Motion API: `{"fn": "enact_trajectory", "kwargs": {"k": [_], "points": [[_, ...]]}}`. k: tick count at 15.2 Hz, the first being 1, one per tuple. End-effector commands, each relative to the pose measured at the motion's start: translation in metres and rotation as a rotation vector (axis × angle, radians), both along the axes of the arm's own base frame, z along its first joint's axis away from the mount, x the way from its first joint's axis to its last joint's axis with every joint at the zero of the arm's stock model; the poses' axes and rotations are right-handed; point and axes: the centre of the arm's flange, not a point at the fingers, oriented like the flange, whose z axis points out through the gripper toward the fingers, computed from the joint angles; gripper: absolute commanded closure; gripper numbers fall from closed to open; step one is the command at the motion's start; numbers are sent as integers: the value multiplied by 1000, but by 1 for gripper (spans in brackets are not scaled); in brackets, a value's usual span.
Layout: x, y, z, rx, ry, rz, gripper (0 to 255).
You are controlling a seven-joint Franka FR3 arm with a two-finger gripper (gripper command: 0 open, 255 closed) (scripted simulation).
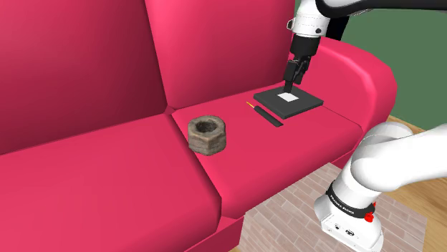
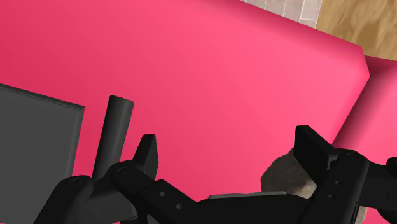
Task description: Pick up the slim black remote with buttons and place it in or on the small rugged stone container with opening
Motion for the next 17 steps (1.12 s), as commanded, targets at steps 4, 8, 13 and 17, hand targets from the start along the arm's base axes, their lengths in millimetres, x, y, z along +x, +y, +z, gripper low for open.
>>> {"fn": "enact_trajectory", "kwargs": {"k": [4, 8, 13, 17], "points": [[29, -16, -26, 2, 28, -48, 0], [65, -40, -63, 5, 66, -111, 0], [107, -73, -111, 8, 114, -191, 0], [136, -101, -150, 10, 151, -254, 0]]}}
